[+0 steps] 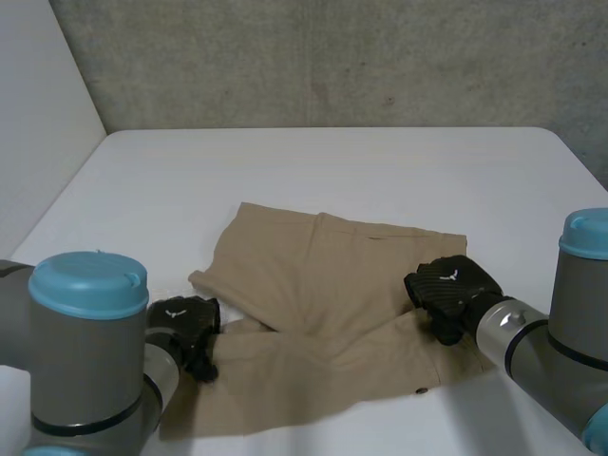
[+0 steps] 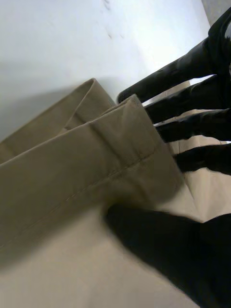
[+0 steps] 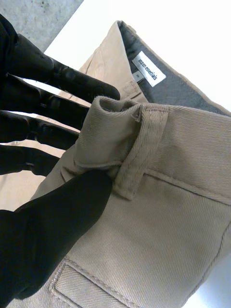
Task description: Fold the shorts.
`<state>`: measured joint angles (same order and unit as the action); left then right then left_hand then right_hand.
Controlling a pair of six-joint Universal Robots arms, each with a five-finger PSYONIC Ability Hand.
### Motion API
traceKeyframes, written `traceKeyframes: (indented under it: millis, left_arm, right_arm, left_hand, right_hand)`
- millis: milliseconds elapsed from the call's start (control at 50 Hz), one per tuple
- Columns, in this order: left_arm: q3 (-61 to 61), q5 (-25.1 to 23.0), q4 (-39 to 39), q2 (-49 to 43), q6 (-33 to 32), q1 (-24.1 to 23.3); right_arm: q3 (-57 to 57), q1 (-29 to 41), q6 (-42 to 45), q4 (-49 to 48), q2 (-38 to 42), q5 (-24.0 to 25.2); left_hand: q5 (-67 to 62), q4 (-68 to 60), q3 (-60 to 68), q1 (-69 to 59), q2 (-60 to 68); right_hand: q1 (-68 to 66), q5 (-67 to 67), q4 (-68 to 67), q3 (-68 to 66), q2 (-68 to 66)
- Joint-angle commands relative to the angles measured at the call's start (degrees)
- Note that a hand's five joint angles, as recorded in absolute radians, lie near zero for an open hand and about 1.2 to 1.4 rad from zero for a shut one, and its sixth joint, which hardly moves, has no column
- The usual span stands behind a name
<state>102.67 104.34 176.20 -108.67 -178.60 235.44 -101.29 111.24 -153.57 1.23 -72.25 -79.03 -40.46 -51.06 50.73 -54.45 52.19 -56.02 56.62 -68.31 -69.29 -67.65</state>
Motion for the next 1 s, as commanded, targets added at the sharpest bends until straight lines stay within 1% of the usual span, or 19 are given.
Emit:
traceKeyframes:
  millis: [20, 100, 120, 200, 220, 260, 300, 400, 480, 500, 580, 680, 740, 880, 1000]
  left_arm:
    - [-1.25, -0.01, 3.45, 1.26, -3.41, 1.16]
    - [-0.9, -0.54, 3.1, 7.67, -7.19, 1.25]
    - [-0.64, -0.63, 2.84, 8.9, -7.9, 1.25]
    - [1.82, -1.86, -0.32, 14.79, -10.27, 0.9]
    - [2.87, -2.82, -2.24, 17.33, -10.71, 0.55]
    - [3.58, -4.14, -4.36, 19.72, -10.72, 0.46]
    - [4.46, -5.98, -7.87, 22.79, -10.8, 0.37]
    - [4.9, -8.01, -14.03, 27.02, -10.8, -0.33]
    - [4.73, -8.36, -18.69, 29.57, -10.72, -0.59]
    - [4.64, -8.54, -19.39, 30.01, -10.72, -0.68]
    - [3.76, -10.12, -23.35, 32.55, -10.72, -1.56]
    - [0.78, -12.58, -26.69, 35.98, -10.63, -1.12]
    - [-0.8, -13.11, -26.7, 36.51, -10.54, -0.77]
    - [-6.17, -13.29, -26.69, 36.6, -10.63, 1.6]
    - [-5.65, -13.37, -25.91, 34.94, -10.8, 2.13]
  right_arm:
    - [-0.05, -0.41, 1.08, 0.61, -1.49, -0.51]
    - [-1.1, -1.02, 4.67, 5.08, -4.91, -0.51]
    - [-1.8, -1.11, 6.86, 7.71, -6.92, -0.07]
    - [-4.35, -1.28, 12.14, 13.69, -11.06, 0.46]
    - [-4.79, -1.29, 13.03, 14.67, -11.77, 0.55]
    - [-5.93, -1.64, 14.7, 16.51, -13.44, 0.55]
    - [-7.6, -2.6, 17.07, 19.67, -16.78, 0.64]
    - [-9.37, -6.11, 20.68, 25.48, -22.05, 1.25]
    - [-9.89, -7.7, 22.26, 30.31, -26.62, 3.0]
    - [-9.63, -7.96, 22.79, 32.67, -28.81, 4.05]
    - [-8.14, -10.41, 24.19, 37.16, -32.86, 6.25]
    - [-5.5, -14.38, 25.69, 39.37, -35.33, 9.33]
    - [-3.14, -16.22, 25.95, 39.46, -35.42, 11.17]
    - [1.0, -17.46, 25.08, 39.55, -35.42, 14.61]
    - [0.22, -17.37, 25.34, 39.11, -35.16, 15.66]
  left_hand:
    - [-29.54, -28.94, 29.27, -25.55, 27.81]
    - [-29.54, -28.94, 29.27, -25.55, 27.81]
    - [-29.54, -28.94, 29.27, -25.55, 27.81]
    - [-29.54, -28.94, 29.27, -25.55, 27.81]
    - [-29.54, -28.94, 29.27, -25.55, 27.81]
    - [-29.54, -28.94, 29.27, -25.55, 27.81]
    - [-29.54, -28.94, 29.27, -25.55, 27.81]
    - [-29.54, -28.94, 29.27, -25.55, 27.81]
    - [-29.54, -28.94, 29.27, -25.55, 27.81]
    - [-29.54, -28.94, 29.27, -25.55, 27.81]
    - [-29.54, -28.94, 29.27, -25.55, 27.81]
    - [-29.54, -28.94, 29.27, -25.55, 27.81]
    - [-29.54, -28.94, 29.27, -25.55, 27.81]
    - [-29.54, -28.94, 29.27, -25.55, 27.81]
    - [-29.54, -28.94, 29.27, -25.55, 27.81]
  right_hand:
    - [-23.98, 13.38, -11.69, -10.71, -12.35]
    - [-23.98, 13.38, -11.69, -10.71, -12.35]
    - [-23.98, 13.38, -11.69, -10.71, -12.35]
    - [-23.98, 13.38, -11.69, -10.71, -12.35]
    - [-23.98, 13.38, -11.69, -10.71, -12.35]
    - [-23.98, 13.38, -11.69, -10.71, -12.35]
    - [-23.98, 13.38, -11.69, -10.71, -12.35]
    - [-23.98, 13.38, -11.69, -10.71, -12.35]
    - [-23.98, 13.38, -11.69, -10.71, -12.35]
    - [-23.98, 13.38, -11.69, -10.71, -12.35]
    - [-23.98, 13.38, -11.69, -10.71, -12.35]
    - [-23.98, 13.38, -11.69, -10.71, -12.35]
    - [-23.98, 13.38, -11.69, -10.71, -12.35]
    - [-23.98, 13.38, -11.69, -10.71, -12.35]
    - [-23.98, 13.38, -11.69, -10.71, -12.35]
